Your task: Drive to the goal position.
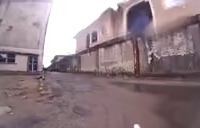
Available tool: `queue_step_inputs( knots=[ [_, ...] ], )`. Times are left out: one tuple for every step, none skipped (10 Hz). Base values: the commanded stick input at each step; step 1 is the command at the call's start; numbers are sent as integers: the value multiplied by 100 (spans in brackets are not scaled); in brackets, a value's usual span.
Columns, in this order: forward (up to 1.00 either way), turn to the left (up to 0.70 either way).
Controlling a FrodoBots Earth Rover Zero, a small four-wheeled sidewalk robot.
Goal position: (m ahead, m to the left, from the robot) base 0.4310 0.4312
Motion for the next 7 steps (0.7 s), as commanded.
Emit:
queue_step_inputs(
  knots=[
    [50, 23],
    [50, 23],
    [50, 23],
    [50, 23],
    [50, 23],
    [50, 23],
    [50, 23]
  ],
)
